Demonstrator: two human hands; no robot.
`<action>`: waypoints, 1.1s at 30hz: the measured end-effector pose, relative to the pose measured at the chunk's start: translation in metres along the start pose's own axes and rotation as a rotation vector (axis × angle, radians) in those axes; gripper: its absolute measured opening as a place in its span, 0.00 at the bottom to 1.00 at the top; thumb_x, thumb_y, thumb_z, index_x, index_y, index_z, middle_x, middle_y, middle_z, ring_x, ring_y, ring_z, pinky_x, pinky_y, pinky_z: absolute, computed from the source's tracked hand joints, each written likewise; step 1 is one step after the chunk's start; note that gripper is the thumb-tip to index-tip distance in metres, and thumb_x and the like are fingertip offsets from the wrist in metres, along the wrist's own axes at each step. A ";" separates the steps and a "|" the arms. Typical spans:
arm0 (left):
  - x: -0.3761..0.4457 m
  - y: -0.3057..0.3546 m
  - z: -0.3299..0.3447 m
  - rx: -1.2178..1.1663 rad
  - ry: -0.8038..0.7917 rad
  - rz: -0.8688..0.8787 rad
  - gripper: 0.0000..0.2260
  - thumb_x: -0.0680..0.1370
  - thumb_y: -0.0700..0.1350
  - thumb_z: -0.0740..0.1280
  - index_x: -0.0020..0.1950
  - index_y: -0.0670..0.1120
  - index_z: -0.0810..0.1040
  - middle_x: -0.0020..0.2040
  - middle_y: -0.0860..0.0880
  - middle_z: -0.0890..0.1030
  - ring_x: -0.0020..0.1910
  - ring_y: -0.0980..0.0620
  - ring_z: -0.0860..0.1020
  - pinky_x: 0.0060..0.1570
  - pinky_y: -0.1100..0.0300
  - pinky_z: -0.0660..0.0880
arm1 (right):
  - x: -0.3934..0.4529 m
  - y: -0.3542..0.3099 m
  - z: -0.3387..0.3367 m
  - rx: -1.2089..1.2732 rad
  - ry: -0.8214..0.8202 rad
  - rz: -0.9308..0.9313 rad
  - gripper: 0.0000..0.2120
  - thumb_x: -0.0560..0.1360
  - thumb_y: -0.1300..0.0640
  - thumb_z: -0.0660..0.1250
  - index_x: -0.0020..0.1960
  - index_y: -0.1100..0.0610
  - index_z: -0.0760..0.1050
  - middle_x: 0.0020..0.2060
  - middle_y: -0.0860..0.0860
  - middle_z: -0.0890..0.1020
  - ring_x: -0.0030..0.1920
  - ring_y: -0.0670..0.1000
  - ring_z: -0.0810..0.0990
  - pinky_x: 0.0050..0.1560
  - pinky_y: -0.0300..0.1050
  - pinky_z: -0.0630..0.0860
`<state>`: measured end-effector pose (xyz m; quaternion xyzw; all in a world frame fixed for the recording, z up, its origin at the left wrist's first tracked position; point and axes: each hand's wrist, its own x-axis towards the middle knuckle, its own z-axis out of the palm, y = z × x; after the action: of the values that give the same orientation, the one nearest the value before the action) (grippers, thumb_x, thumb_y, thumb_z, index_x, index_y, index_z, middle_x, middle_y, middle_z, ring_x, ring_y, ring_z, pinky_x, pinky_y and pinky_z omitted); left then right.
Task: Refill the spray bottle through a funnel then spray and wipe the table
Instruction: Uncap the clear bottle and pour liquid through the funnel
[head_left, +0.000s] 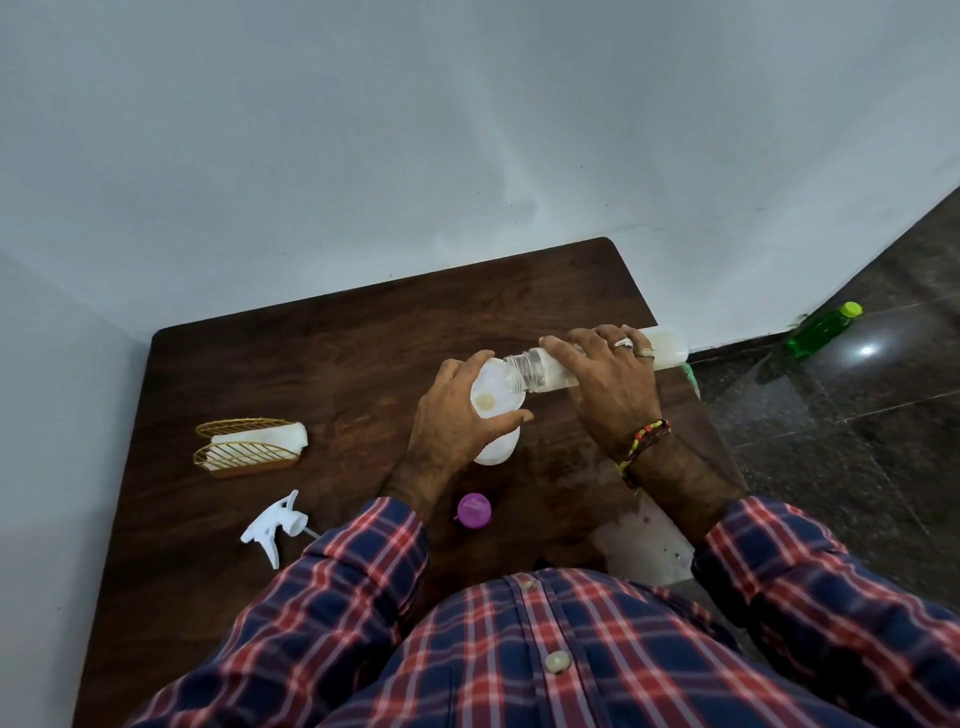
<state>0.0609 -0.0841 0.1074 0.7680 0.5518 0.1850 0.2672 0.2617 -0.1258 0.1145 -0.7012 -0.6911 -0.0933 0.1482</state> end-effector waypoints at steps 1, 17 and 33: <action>0.000 0.000 0.000 -0.005 -0.002 -0.001 0.40 0.66 0.66 0.74 0.73 0.54 0.67 0.65 0.52 0.72 0.60 0.53 0.73 0.55 0.59 0.72 | 0.000 0.000 0.000 0.000 -0.002 0.000 0.28 0.66 0.60 0.74 0.65 0.47 0.75 0.55 0.52 0.81 0.58 0.60 0.78 0.65 0.64 0.68; 0.003 -0.002 0.005 0.004 -0.003 -0.019 0.39 0.66 0.63 0.75 0.73 0.54 0.67 0.65 0.51 0.72 0.60 0.53 0.73 0.52 0.62 0.70 | -0.001 0.000 0.000 -0.006 0.022 -0.016 0.25 0.69 0.60 0.71 0.65 0.47 0.75 0.56 0.51 0.81 0.59 0.59 0.78 0.66 0.62 0.66; 0.001 -0.003 0.005 0.001 0.017 0.005 0.38 0.66 0.62 0.76 0.72 0.53 0.67 0.65 0.51 0.72 0.60 0.53 0.73 0.55 0.56 0.74 | -0.001 0.001 0.000 -0.020 0.019 -0.019 0.26 0.69 0.60 0.72 0.65 0.47 0.75 0.56 0.52 0.81 0.59 0.60 0.78 0.66 0.63 0.67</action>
<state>0.0618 -0.0832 0.1012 0.7679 0.5523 0.1919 0.2616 0.2622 -0.1270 0.1135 -0.6952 -0.6953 -0.1080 0.1470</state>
